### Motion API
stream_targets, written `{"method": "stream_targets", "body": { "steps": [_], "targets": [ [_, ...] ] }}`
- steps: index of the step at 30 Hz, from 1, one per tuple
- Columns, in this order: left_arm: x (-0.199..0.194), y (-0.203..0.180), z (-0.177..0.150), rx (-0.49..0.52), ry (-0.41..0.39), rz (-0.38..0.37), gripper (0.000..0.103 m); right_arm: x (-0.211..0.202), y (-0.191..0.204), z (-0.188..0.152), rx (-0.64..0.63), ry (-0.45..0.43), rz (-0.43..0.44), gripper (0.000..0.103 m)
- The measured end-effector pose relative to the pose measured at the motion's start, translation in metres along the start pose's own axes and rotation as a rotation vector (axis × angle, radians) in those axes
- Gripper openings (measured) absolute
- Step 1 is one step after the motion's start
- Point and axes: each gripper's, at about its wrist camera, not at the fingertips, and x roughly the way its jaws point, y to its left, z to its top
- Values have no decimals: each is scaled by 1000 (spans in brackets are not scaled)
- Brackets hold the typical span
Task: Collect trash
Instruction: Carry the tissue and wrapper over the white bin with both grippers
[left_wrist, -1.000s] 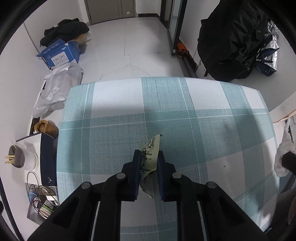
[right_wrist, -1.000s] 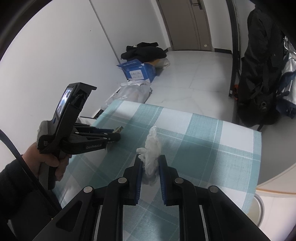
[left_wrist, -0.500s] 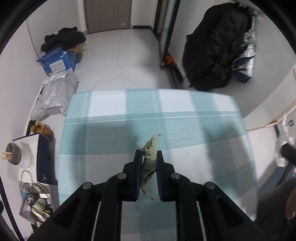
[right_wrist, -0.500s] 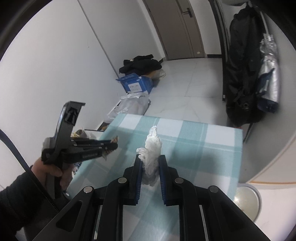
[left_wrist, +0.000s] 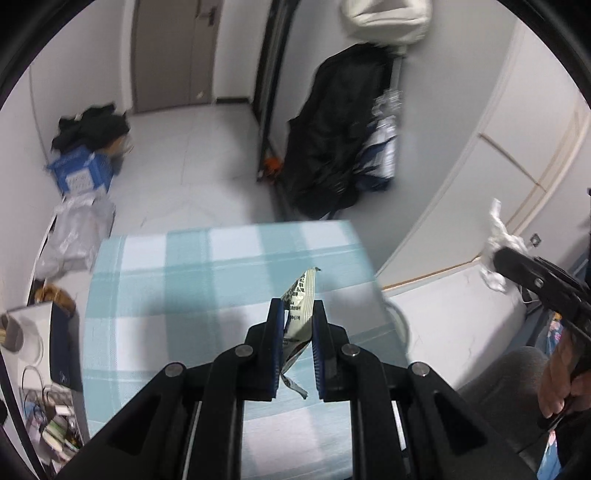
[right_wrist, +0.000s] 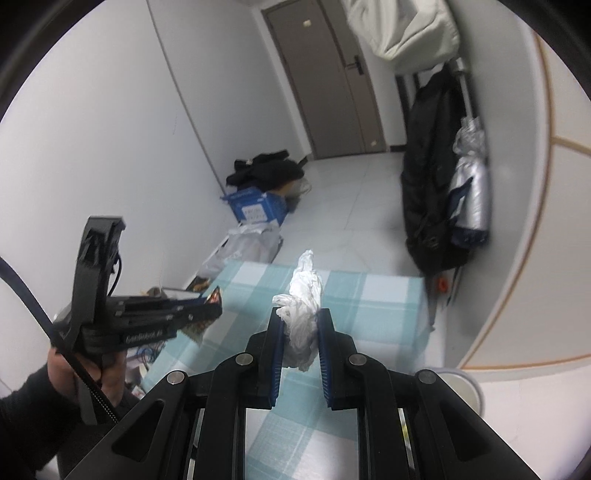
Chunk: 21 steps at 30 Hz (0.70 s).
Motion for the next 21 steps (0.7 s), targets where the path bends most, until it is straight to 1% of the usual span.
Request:
{"method": "stream_targets", "body": {
  "steps": [6,11,17,21],
  "targets": [
    [-11,-43,9,63,-43,-75,10,-47,-19,8,29,-62,-58,16],
    [-10,-77,23,110,-59,-138,10,-81,-46,12,64,-104,-128,16],
    [2,-111,33,164,-53,-188,10,-114,-89,8,117,-135,-227,16],
    [11,-129,39,187,-43,-218,10,-125,-117,0,155,-136,-273,16]
  ]
}}
